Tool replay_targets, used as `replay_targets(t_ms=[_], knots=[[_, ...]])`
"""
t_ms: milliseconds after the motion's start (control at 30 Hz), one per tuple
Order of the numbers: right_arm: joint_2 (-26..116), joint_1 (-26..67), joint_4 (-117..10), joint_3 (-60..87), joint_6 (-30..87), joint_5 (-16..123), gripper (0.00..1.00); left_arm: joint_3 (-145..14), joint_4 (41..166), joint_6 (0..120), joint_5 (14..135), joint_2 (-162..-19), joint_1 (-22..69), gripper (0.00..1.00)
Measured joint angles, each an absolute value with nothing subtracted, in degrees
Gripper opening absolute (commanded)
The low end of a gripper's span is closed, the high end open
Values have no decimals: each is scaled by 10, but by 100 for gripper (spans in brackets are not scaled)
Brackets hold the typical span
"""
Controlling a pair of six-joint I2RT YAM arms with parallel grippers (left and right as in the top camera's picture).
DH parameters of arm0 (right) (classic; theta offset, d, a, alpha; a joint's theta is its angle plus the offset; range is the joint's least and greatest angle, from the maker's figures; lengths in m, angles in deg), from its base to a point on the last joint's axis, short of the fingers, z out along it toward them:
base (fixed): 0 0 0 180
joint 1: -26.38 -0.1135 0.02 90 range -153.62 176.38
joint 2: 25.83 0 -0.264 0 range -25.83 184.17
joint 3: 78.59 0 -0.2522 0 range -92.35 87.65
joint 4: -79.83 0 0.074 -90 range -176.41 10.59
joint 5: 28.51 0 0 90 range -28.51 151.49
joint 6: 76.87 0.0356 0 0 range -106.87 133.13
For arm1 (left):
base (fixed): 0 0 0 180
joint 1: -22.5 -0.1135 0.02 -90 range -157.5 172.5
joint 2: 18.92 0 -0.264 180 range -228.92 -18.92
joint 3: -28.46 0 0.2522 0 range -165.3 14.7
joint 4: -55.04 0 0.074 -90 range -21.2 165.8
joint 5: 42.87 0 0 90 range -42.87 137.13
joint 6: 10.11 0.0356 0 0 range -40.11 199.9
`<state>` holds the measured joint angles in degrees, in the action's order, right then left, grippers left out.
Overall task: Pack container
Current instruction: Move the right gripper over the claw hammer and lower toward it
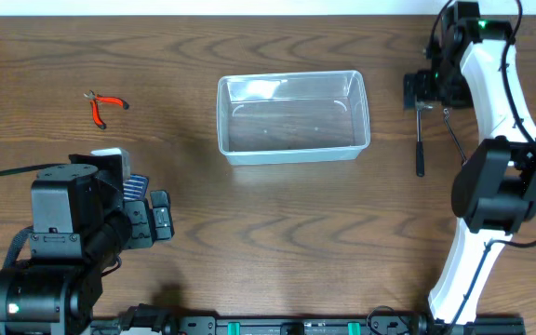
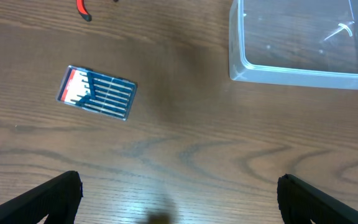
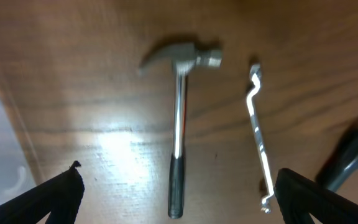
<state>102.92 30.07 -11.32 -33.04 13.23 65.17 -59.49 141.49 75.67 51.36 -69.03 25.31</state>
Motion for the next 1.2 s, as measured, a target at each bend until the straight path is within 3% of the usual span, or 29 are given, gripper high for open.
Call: replay_targets(t_ms=[333, 767, 1200], knots=[[1058, 301, -42, -495, 128, 633, 99, -595, 1410, 757, 514, -697, 253, 98], [1107, 301, -31, -427, 123, 629, 99, -595, 1409, 757, 512, -710, 253, 98], [1107, 301, -121, -337, 99, 629, 99, -595, 1409, 757, 512, -709, 253, 98]])
